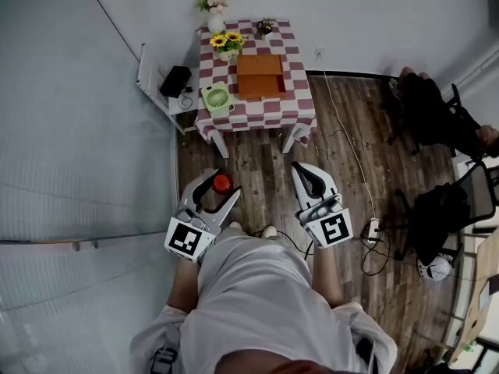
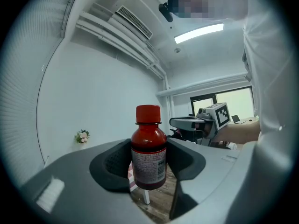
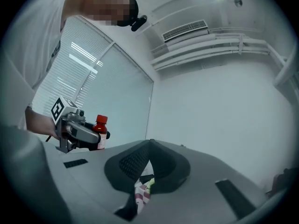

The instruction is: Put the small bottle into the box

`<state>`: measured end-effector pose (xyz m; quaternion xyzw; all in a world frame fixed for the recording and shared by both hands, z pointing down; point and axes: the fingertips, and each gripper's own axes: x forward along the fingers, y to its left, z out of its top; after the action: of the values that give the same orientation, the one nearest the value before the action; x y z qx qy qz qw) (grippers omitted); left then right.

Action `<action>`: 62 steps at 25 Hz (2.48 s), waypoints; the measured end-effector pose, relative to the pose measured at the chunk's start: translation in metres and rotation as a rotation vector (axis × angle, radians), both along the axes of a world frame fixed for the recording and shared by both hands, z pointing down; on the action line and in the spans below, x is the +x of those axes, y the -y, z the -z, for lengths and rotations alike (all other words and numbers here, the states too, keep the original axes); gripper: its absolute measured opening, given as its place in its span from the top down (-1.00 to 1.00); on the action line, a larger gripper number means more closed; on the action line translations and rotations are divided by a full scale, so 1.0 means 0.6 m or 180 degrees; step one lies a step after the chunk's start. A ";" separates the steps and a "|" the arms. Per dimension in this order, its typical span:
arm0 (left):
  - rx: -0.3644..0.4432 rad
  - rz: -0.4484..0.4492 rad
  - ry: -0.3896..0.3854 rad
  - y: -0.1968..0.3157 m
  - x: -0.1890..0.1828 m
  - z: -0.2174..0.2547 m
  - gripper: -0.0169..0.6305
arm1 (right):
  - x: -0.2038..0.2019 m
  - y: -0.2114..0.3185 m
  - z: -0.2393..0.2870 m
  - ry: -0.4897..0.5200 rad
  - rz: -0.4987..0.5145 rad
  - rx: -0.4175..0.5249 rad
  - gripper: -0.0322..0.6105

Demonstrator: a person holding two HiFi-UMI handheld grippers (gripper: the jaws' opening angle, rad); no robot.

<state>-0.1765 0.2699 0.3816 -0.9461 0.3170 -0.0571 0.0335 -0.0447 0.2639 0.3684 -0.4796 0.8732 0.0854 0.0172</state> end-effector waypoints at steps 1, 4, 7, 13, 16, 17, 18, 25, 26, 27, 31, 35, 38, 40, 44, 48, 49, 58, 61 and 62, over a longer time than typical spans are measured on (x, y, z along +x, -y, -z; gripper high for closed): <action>-0.0021 0.0016 0.0011 -0.002 0.004 0.000 0.28 | 0.006 -0.001 -0.001 0.0028 0.0011 -0.0026 0.89; -0.0017 0.0026 0.0126 -0.013 0.019 -0.006 0.28 | 0.023 -0.010 -0.007 0.0106 0.0023 -0.0062 0.90; -0.0015 0.0046 0.0182 -0.031 0.032 -0.017 0.28 | 0.037 -0.026 -0.020 0.0137 0.0089 -0.0085 0.89; -0.0088 0.0058 0.0260 -0.049 0.063 -0.024 0.28 | 0.069 -0.034 -0.027 0.0210 0.0160 -0.0106 0.89; -0.0091 0.0033 0.0309 -0.041 0.069 -0.030 0.28 | 0.086 -0.030 -0.027 0.0250 0.0138 -0.0093 0.89; -0.0094 0.0043 0.0316 -0.034 0.070 -0.032 0.28 | 0.092 -0.024 -0.030 0.0254 0.0127 -0.0101 0.89; -0.0103 0.0055 0.0316 -0.025 0.071 -0.033 0.28 | 0.099 -0.016 -0.033 0.0256 0.0111 -0.0115 0.89; -0.0173 -0.0005 0.0174 0.082 0.090 -0.044 0.28 | 0.129 0.066 -0.037 0.0154 0.0001 -0.0169 0.89; -0.0167 -0.0011 0.0151 0.106 0.093 -0.045 0.28 | 0.132 0.084 -0.037 0.0128 0.0002 -0.0175 0.89; -0.0155 -0.0012 0.0130 0.133 0.095 -0.046 0.28 | 0.135 0.106 -0.038 0.0103 0.0000 -0.0183 0.89; -0.0108 0.0004 0.0023 0.249 0.098 -0.041 0.28 | 0.140 0.217 -0.037 -0.0001 0.0011 -0.0235 0.89; -0.0066 0.0085 -0.0097 0.365 0.087 -0.034 0.28 | 0.127 0.343 -0.029 -0.0054 0.0133 -0.0312 0.89; -0.0035 0.0131 -0.0146 0.442 0.077 -0.023 0.28 | 0.115 0.431 -0.024 -0.0047 0.0195 -0.0395 0.89; 0.0013 0.0108 -0.0136 0.485 0.073 -0.014 0.28 | 0.104 0.485 -0.024 -0.0050 0.0245 -0.0447 0.89; 0.0001 0.0054 -0.0044 0.562 0.067 -0.014 0.28 | 0.088 0.573 -0.038 -0.0029 0.0300 -0.0527 0.89; -0.0048 0.0105 -0.0067 0.616 0.074 -0.021 0.28 | 0.087 0.625 -0.051 -0.0012 0.0388 -0.0624 0.89; -0.0080 0.0141 -0.0090 0.628 0.076 -0.024 0.28 | 0.090 0.636 -0.053 0.0006 0.0400 -0.0634 0.89; -0.0150 0.0635 -0.0433 0.693 0.091 -0.009 0.28 | 0.149 0.710 -0.061 0.0275 0.0574 -0.0690 0.89; -0.0014 0.0842 -0.0527 0.708 0.081 0.005 0.28 | 0.173 0.736 -0.064 0.0361 0.0583 -0.0693 0.89; 0.0019 0.0870 -0.0531 0.711 0.079 0.009 0.28 | 0.180 0.743 -0.068 0.0389 0.0581 -0.0701 0.89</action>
<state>-0.1292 -0.1564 0.3763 -0.8955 0.4446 0.0185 0.0018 0.0632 -0.1817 0.4092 -0.4015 0.9145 -0.0422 0.0252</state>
